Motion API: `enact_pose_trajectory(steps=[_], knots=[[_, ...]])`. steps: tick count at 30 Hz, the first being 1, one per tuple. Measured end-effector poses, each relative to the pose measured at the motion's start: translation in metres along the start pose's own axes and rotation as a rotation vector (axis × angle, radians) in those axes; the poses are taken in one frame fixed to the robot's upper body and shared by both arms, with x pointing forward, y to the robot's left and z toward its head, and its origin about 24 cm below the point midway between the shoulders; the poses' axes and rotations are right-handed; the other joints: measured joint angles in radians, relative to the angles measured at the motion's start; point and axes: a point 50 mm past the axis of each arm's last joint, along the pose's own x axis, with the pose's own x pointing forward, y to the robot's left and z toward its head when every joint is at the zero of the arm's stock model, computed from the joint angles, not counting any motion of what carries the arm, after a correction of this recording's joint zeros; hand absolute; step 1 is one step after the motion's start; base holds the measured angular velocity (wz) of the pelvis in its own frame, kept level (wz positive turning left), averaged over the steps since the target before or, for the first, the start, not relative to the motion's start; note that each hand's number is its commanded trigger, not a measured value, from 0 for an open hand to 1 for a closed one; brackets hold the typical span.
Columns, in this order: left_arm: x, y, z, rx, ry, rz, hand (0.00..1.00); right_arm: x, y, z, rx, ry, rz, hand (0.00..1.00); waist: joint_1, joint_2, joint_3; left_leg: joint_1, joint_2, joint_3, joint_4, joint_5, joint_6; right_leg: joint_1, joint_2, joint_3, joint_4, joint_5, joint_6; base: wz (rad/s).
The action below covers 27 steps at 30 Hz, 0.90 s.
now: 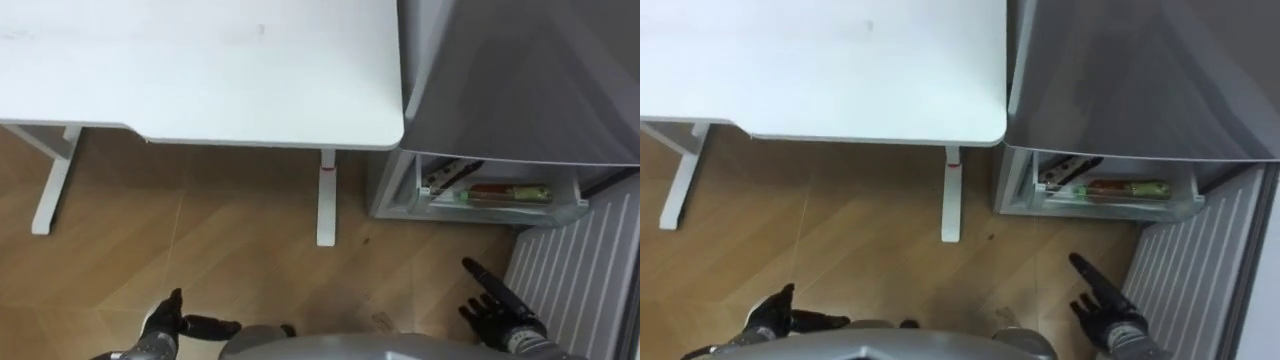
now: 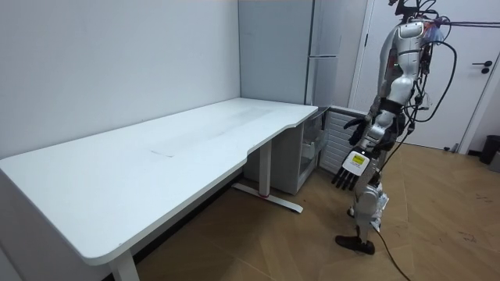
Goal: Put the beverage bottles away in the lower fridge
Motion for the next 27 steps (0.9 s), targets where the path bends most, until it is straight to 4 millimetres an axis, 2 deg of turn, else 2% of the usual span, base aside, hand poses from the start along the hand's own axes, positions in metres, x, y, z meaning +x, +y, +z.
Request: enact_pose_trajectory(steps=[2, 7, 15, 16, 17, 27], knots=[[-0.001, 0.003, -0.004, -0.023, 0.010, 0.015, 0.00, -0.001, -0.004, -0.004, -0.084, 0.021, -0.013, 0.00, -0.004, -0.005, 0.0016, 0.026, 0.001, 0.004, -0.008, -0.005, -0.003, 0.025, 0.003, 0.008, -0.012, 0.000, 0.000, -0.07], [-0.004, 0.005, -0.017, -0.069, 0.045, 0.038, 0.00, -0.005, -0.017, -0.014, -0.245, 0.080, -0.047, 0.00, -0.010, -0.009, -0.0042, 0.050, 0.002, 0.007, -0.008, -0.024, -0.005, 0.051, 0.006, 0.016, -0.020, -0.005, 0.003, -0.06], [-0.007, 0.009, -0.032, -0.037, 0.111, 0.066, 0.00, -0.013, -0.039, -0.026, -0.500, 0.181, -0.115, 0.00, -0.013, -0.015, -0.0018, 0.069, 0.003, 0.019, -0.008, -0.043, -0.006, 0.069, 0.009, 0.038, -0.031, -0.008, 0.006, -0.06], [-0.008, 0.009, -0.033, -0.030, 0.115, 0.066, 0.00, -0.014, -0.041, -0.027, -0.516, 0.188, -0.119, 0.00, -0.013, -0.016, -0.0015, 0.073, 0.003, 0.020, -0.007, -0.046, -0.005, 0.073, 0.009, 0.038, -0.031, -0.009, 0.007, -0.05], [-0.008, 0.009, -0.034, -0.011, 0.122, 0.062, 0.00, -0.015, -0.043, -0.029, -0.542, 0.204, -0.128, 0.00, -0.012, -0.011, 0.0024, 0.079, 0.004, 0.022, -0.004, -0.051, -0.005, 0.080, 0.009, 0.039, -0.033, -0.010, 0.008, -0.06], [-0.007, 0.009, -0.034, 0.081, 0.141, 0.047, 0.00, -0.015, -0.044, -0.030, -0.638, 0.224, -0.147, 0.00, -0.014, -0.014, -0.0006, 0.084, 0.003, 0.021, 0.006, -0.060, -0.003, 0.090, 0.009, 0.052, -0.032, -0.013, 0.011, -0.01]])
